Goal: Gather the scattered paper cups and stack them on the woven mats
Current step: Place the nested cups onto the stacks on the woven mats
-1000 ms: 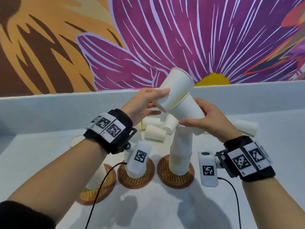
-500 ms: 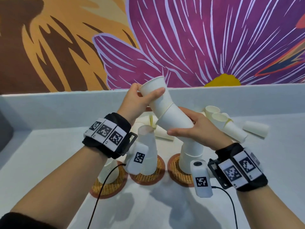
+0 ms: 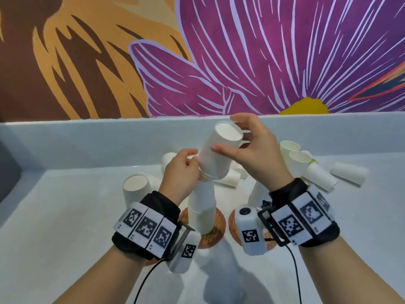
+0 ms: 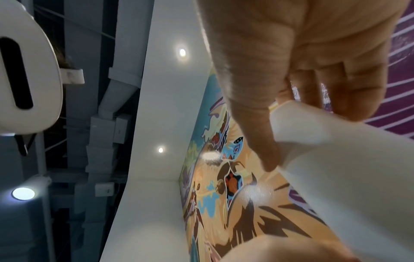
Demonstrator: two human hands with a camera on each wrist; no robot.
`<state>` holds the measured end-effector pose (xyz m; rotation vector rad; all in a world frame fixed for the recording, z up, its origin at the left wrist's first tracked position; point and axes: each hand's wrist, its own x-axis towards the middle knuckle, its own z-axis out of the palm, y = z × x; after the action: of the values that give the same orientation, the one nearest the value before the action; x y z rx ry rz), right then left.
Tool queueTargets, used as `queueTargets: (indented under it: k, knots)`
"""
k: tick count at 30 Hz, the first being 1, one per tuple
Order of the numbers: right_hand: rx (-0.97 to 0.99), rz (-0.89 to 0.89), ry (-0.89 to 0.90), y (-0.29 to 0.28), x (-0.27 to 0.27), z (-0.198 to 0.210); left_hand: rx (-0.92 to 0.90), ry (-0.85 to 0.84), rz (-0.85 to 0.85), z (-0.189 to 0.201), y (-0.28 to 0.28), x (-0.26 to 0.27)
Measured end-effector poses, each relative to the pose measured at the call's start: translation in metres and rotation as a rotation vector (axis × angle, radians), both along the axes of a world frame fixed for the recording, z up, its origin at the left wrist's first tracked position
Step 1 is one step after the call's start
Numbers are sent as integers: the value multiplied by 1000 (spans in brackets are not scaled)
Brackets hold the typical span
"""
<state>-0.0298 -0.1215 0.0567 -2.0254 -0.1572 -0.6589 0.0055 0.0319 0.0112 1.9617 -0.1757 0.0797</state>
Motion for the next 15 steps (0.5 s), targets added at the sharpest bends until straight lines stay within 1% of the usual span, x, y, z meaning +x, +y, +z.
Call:
queueTargets:
  k: [3, 6, 8, 10, 12, 13, 15]
  knots:
    - [-58, 59, 55, 14, 9, -15, 147, -63, 25, -9, 2, 1]
    - [-125, 84, 179, 21, 18, -44, 202, -30, 18, -14, 5, 2]
    - [-222, 132, 308, 23, 22, -60, 259, 5, -12, -14, 6, 3]
    - [-365, 208, 435, 27, 26, -70, 302, 30, -27, -11, 6, 7]
    - [-452, 251, 484, 29, 28, -75, 337, 59, -31, -3, 7, 12]
    - [-450, 263, 494, 29, 28, -75, 345, 64, -34, 3, 10, 15]
    - [-323, 261, 515, 25, 28, -68, 344, 52, -66, 20, 17, 22]
